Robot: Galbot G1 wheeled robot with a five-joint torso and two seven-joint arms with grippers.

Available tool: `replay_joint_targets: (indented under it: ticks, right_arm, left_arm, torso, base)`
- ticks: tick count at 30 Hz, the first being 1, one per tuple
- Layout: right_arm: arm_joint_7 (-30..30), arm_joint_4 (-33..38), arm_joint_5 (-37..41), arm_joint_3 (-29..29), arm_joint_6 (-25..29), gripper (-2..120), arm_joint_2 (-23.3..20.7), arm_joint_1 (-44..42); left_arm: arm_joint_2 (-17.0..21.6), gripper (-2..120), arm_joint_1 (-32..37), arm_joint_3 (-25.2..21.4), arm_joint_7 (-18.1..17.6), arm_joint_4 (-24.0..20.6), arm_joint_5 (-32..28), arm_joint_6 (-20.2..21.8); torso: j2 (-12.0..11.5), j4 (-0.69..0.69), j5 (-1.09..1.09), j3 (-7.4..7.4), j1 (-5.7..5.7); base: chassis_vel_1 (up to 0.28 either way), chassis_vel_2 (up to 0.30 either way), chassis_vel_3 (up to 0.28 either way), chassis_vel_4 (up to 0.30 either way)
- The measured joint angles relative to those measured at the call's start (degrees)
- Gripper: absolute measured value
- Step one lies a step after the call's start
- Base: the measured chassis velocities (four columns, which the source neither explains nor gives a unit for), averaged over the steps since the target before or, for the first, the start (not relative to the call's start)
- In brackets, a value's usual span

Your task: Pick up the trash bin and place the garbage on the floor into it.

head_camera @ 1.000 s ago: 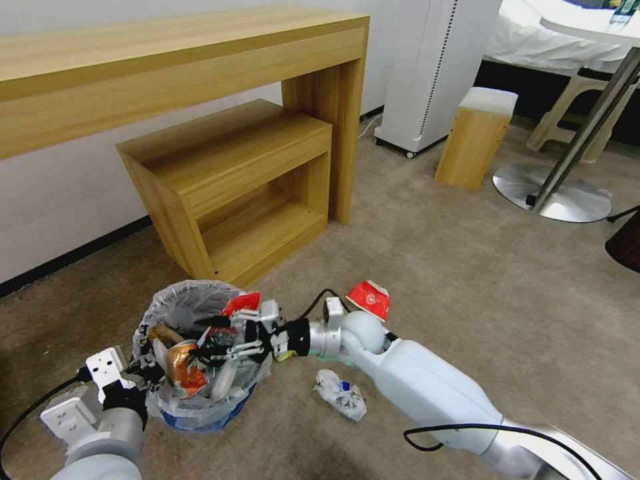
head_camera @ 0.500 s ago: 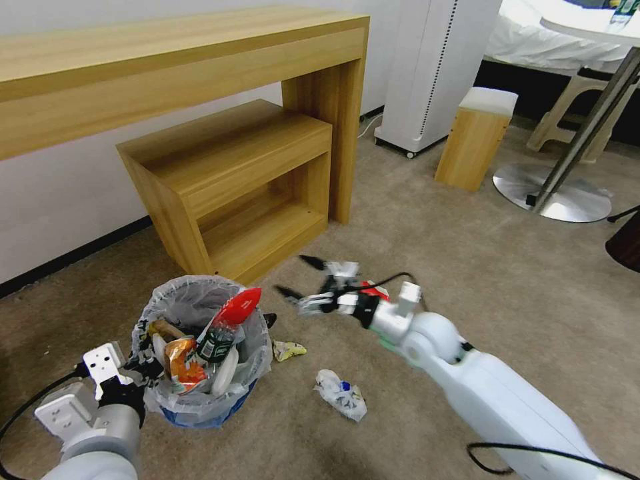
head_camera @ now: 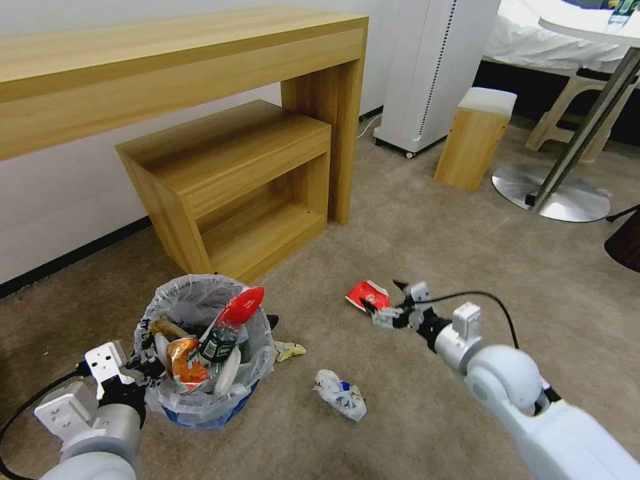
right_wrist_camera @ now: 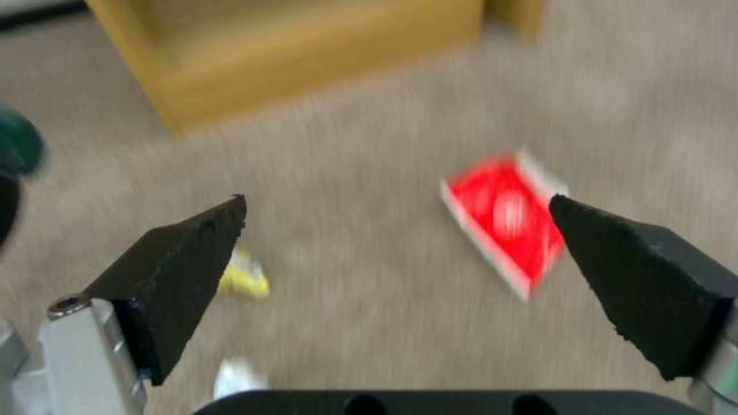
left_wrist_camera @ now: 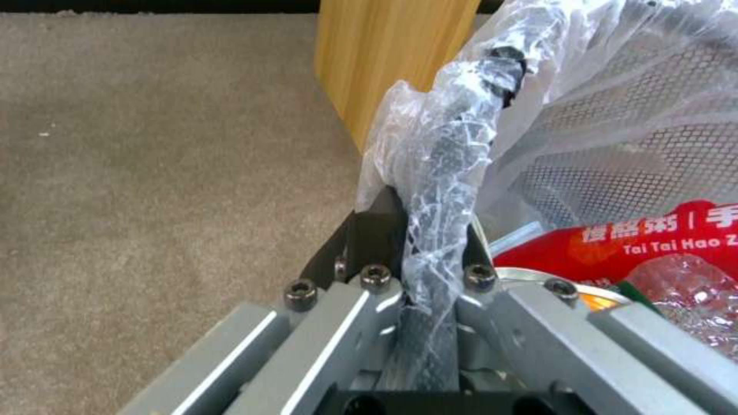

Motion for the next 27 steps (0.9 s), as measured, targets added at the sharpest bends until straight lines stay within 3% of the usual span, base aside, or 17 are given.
replay_joint_targets:
  ticks: [1, 3, 4, 11, 17, 19, 27]
  right_arm:
    - [2.24, -0.48, 1.75, -1.06, -2.87, 100, 0.58, 0.28]
    - [2.55, -0.57, 2.02, -1.23, -3.34, 100, 0.68, 0.36]
    - [4.33, -1.69, 3.92, -2.82, -7.18, 100, 1.65, 1.34]
    - [-0.20, -7.43, 2.85, -6.62, -15.19, 100, 6.21, 5.22]
    - [-3.74, -13.10, -2.37, -10.03, -16.04, 100, 10.57, 7.98]
    - [-8.21, -17.00, -6.05, -11.17, -16.03, 100, 12.38, 9.51]
    - [-19.69, -23.80, -15.63, -11.86, -15.84, 100, 12.90, 12.66]
  left_arm:
    - [0.07, 0, 0.14, -0.15, 0.00, 0.00, -0.10, 0.00]
    - [0.08, 0, 0.16, -0.16, 0.00, 0.00, -0.11, 0.00]
    - [0.20, 0, 0.37, -0.44, -0.01, -0.03, -0.33, 0.00]
    - [0.27, 0, 0.83, -0.58, -0.06, -0.56, -0.29, 0.00]
    - [0.08, 0, 0.90, -0.27, -0.12, -0.66, 0.69, 0.00]
    - [-0.17, 0, 0.93, 0.10, -0.12, -0.62, 1.34, 0.00]
    - [-0.67, 0, 0.81, 0.18, -0.13, -0.20, 2.15, 0.00]
  torso:
    - [0.00, 0.00, -0.01, 0.00, 0.00]
    - [0.00, 0.00, -0.01, 0.00, 0.00]
    - [0.00, 0.01, -0.01, 0.00, 0.00]
    - [0.00, 0.01, -0.03, 0.00, 0.00]
    - [0.00, 0.01, -0.01, 0.00, 0.00]
    - [0.00, 0.01, -0.01, 0.00, 0.00]
    - [0.00, 0.00, -0.02, 0.01, 0.00]
  base:
    - [0.000, 0.000, 0.000, 0.000]
    - [0.000, 0.000, 0.000, 0.000]
    - [0.000, 0.000, 0.000, 0.000]
    - [0.000, 0.000, 0.000, 0.000]
    - [0.000, 0.000, 0.000, 0.000]
    - [0.000, 0.000, 0.000, 0.000]
    - [0.000, 0.000, 0.000, 0.000]
